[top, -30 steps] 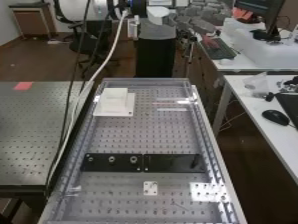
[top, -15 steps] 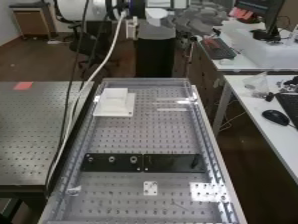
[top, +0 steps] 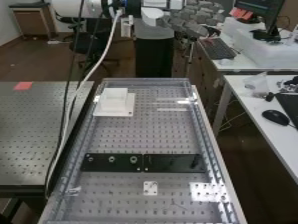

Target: Grab the chopstick and place it in the clear container

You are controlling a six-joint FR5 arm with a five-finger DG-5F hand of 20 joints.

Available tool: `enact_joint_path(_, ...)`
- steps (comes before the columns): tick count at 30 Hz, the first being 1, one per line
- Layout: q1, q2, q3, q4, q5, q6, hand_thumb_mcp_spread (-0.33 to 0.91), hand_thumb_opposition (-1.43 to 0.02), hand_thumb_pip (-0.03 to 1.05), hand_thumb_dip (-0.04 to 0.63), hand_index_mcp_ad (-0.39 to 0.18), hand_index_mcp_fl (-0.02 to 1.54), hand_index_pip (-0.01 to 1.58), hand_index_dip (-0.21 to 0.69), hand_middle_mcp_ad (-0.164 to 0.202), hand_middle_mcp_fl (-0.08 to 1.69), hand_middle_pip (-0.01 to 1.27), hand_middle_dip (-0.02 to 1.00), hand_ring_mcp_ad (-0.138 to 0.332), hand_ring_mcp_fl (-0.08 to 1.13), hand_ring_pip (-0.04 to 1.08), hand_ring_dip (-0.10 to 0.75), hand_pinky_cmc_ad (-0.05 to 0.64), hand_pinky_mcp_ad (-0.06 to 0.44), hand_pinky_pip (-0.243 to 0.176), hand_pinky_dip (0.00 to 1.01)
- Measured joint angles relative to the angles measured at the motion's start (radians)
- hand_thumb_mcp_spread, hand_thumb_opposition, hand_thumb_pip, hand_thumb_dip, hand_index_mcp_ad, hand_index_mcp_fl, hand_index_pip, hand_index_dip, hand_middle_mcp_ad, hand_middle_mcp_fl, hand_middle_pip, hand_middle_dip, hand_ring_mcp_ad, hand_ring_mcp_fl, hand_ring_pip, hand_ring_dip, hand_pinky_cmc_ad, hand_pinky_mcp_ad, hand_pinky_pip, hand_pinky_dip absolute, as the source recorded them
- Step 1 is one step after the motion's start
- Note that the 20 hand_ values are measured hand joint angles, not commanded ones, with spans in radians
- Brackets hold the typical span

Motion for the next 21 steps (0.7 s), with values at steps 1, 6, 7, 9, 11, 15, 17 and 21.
enact_joint_path(1, -0.001, 0.005, -0.003, 0.001, -0.002, -0.002, 0.08, -0.63, 0.46, -0.01, -0.106, 0.01, 0.07, 0.138, 0.075, 0.01, 0.14, 0.18, 0.087, 0.0, 0.08, 0.065, 0.351, 0.295, -0.124, 0.18)
enact_joint_path(6, -0.009, 0.022, -0.02, 0.003, -0.032, -0.008, 0.08, -0.63, 0.46, -0.01, -0.105, 0.01, 0.08, 0.138, 0.073, 0.01, 0.14, 0.18, 0.101, 0.0, 0.09, 0.063, 0.312, 0.276, -0.124, 0.18)
enact_joint_path(7, -0.012, 0.027, -0.027, 0.003, -0.041, -0.009, 0.06, -0.63, 0.46, -0.01, -0.105, 0.01, 0.08, 0.138, 0.073, 0.01, 0.14, 0.18, 0.103, 0.0, 0.09, 0.063, 0.316, 0.279, -0.12, 0.18)
enact_joint_path(9, -0.017, 0.04, -0.041, 0.003, -0.051, -0.01, 0.07, -0.63, 0.46, -0.01, -0.11, 0.01, 0.08, 0.138, 0.072, 0.01, 0.14, 0.18, 0.103, 0.0, 0.09, 0.063, 0.297, 0.26, -0.12, 0.18)
enact_joint_path(11, -0.024, 0.059, -0.061, 0.006, -0.067, -0.01, 0.07, -0.63, 0.46, -0.01, -0.105, 0.01, 0.08, 0.138, 0.075, 0.01, 0.14, 0.18, 0.099, 0.0, 0.09, 0.063, 0.281, 0.265, -0.12, 0.18)
enact_joint_path(15, -0.033, 0.085, -0.093, 0.017, -0.089, -0.009, 0.06, -0.63, 0.46, -0.01, -0.105, 0.01, 0.08, 0.138, 0.075, 0.01, 0.14, 0.18, 0.115, 0.0, 0.09, 0.063, 0.279, 0.244, -0.124, 0.18)
enact_joint_path(17, -0.033, 0.097, -0.111, 0.023, -0.087, -0.009, 0.07, -0.63, 0.46, -0.01, -0.093, 0.01, 0.08, 0.138, 0.072, 0.01, 0.14, 0.18, 0.119, 0.0, 0.09, 0.063, 0.278, 0.243, -0.124, 0.18)
enact_joint_path(21, -0.034, 0.12, -0.14, 0.03, -0.1, -0.006, 0.07, -0.63, 0.46, -0.01, -0.091, 0.01, 0.08, 0.138, 0.075, 0.01, 0.14, 0.18, 0.127, 0.0, 0.09, 0.063, 0.281, 0.243, -0.12, 0.18)
